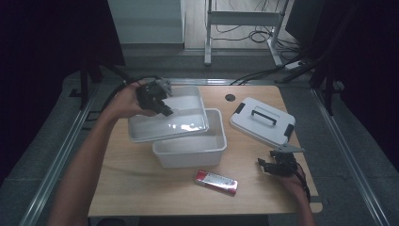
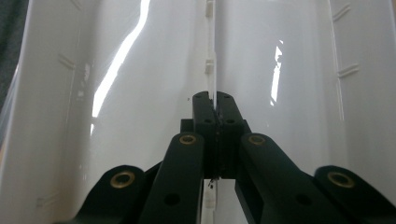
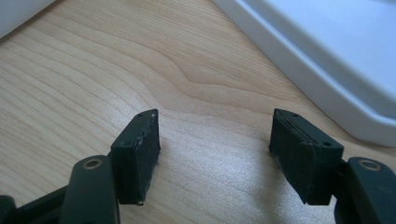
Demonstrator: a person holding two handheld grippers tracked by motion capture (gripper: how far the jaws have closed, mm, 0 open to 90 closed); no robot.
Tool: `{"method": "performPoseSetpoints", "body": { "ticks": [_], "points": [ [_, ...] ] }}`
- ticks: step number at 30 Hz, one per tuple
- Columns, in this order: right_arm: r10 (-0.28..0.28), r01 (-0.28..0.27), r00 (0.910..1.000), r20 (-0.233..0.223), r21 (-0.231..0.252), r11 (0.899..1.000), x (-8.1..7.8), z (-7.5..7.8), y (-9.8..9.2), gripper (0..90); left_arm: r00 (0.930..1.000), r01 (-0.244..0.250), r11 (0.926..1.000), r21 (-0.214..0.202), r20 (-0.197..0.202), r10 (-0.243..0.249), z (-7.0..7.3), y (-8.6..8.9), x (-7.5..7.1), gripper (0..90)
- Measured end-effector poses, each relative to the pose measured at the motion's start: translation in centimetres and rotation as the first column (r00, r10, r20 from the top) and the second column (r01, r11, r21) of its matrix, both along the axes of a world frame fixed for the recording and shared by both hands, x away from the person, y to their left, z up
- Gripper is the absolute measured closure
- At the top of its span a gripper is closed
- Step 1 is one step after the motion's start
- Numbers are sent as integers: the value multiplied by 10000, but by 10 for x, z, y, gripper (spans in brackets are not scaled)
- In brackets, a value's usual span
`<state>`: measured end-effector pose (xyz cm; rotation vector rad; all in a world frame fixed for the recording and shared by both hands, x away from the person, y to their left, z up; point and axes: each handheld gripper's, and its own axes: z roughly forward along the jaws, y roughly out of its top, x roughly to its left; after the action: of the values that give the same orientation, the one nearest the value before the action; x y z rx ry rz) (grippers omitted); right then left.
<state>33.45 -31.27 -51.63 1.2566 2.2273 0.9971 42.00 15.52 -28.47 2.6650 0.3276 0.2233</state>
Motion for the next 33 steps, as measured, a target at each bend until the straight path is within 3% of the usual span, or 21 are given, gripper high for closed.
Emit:
{"method": "performPoseSetpoints", "body": {
  "ticks": [3, 12, 19, 26, 33],
  "points": [
    [-26, 26, 10000, -2, 7, 10000, 0, 0, 0, 332, 9993, -362, 9993, -88, 103, 363, 5, 21, -4, 897],
    [-87, 87, 10000, 2, 28, 10000, 0, 0, -1, 333, 9935, -1123, 9930, -366, 162, 1129, 6, 59, -12, 897],
    [-93, 93, 10000, 6, -4, 10000, -1, 0, -1, 333, 9883, -1514, 9881, -287, 161, 1519, 7, 83, -17, 898],
    [-111, 111, 9999, -15, 25, 9999, -1, 0, -1, 333, 9779, -2082, 9776, -295, 111, 2086, 2, 112, -23, 898],
    [-109, 109, 9999, 12, -26, 9999, -1, 0, -1, 333, 9617, -2737, 9613, -311, -262, 2729, -12, 140, -28, 898]
  ]
}}
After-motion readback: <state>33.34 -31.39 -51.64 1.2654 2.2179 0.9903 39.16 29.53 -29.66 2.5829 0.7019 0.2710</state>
